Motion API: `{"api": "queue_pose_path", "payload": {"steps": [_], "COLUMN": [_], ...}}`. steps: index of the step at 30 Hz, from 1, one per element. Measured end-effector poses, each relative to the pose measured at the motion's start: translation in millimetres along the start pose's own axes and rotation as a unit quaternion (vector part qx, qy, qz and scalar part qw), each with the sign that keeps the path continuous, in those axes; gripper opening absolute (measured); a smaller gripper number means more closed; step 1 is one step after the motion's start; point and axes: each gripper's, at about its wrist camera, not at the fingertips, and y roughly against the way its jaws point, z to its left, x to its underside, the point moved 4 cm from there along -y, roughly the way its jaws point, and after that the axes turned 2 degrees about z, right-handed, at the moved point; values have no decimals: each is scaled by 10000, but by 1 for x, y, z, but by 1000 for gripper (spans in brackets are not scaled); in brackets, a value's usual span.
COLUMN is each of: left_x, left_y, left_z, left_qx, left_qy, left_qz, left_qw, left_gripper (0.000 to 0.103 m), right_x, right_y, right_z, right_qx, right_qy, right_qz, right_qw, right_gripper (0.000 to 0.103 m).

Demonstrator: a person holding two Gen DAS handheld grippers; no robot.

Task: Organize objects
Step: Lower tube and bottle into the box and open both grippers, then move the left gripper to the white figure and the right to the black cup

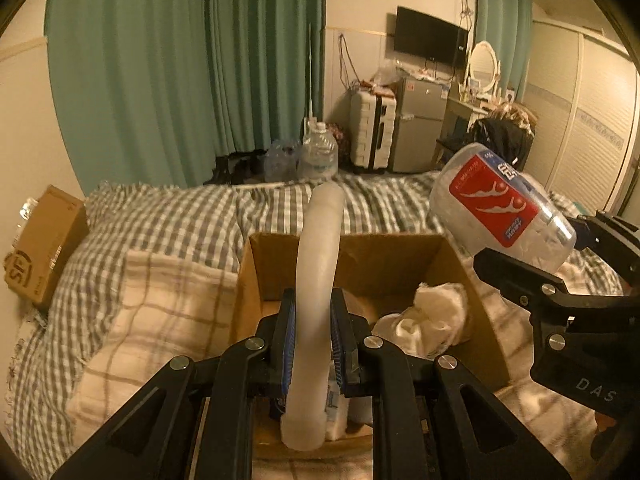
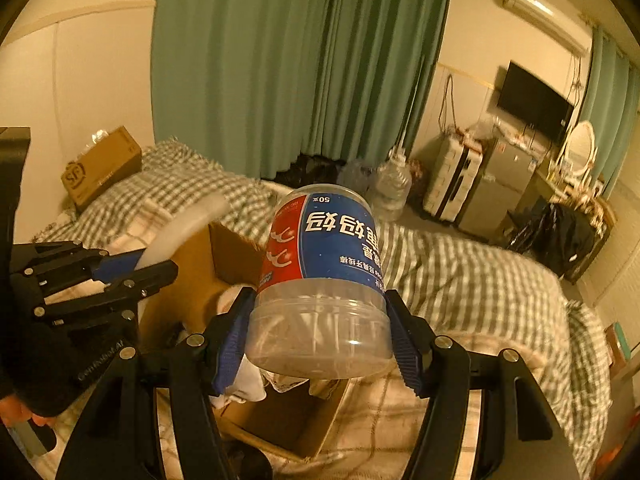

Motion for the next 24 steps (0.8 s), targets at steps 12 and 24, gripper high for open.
{"api": "queue_pose_path", "payload": {"steps": [12,24], "left_x": [12,11], "left_y": [1,114], "left_z": [-9,0], "left_qx": [-14,-422], "left_qy": [-142,225], "left_qz": [62,-803], "left_qw": [9999,9956], "left_gripper": [24,102], "right_x": [14,11], "right_y": [-11,98], "right_z": [-11,-21], "right_qx": [-22,201], "right_qy": [-218,-319], "right_qz": [-3,-587], "right_qw": [9998,9976], "right_gripper": [78,90]}}
